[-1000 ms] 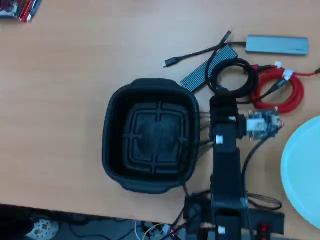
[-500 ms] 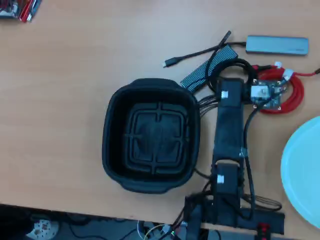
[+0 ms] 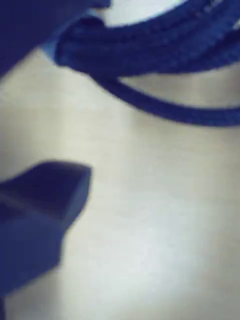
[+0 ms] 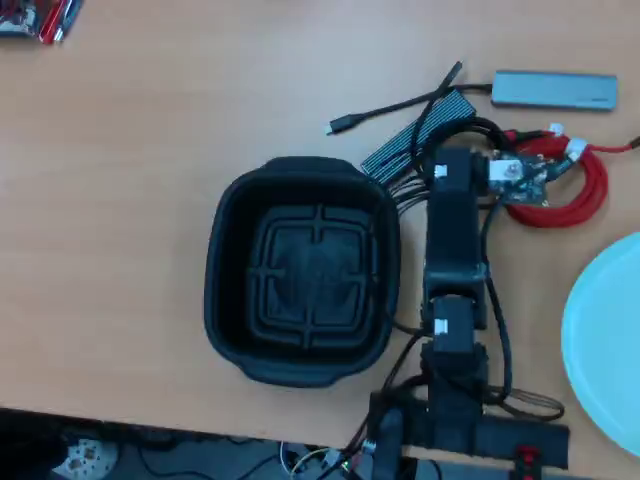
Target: Put a black charging cable in a black bowl and put a red charging cable in a green bowl
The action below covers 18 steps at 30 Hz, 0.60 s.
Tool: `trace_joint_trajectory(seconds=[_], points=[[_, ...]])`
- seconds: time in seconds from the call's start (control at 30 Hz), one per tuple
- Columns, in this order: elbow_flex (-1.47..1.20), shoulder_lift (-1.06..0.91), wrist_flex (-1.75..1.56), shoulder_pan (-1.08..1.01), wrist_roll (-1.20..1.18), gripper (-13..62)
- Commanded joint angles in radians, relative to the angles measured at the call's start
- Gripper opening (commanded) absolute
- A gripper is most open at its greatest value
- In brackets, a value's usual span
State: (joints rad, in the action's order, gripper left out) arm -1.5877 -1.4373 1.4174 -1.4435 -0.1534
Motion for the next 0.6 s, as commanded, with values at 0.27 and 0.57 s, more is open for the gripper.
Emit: trace_joint_trajectory(seconds=[0.27, 0.57], points=[[0.11, 0.077, 0.015, 0.038, -0.005, 33.0], [0.175, 0.081, 0.028, 0.044, 0.008, 32.8]])
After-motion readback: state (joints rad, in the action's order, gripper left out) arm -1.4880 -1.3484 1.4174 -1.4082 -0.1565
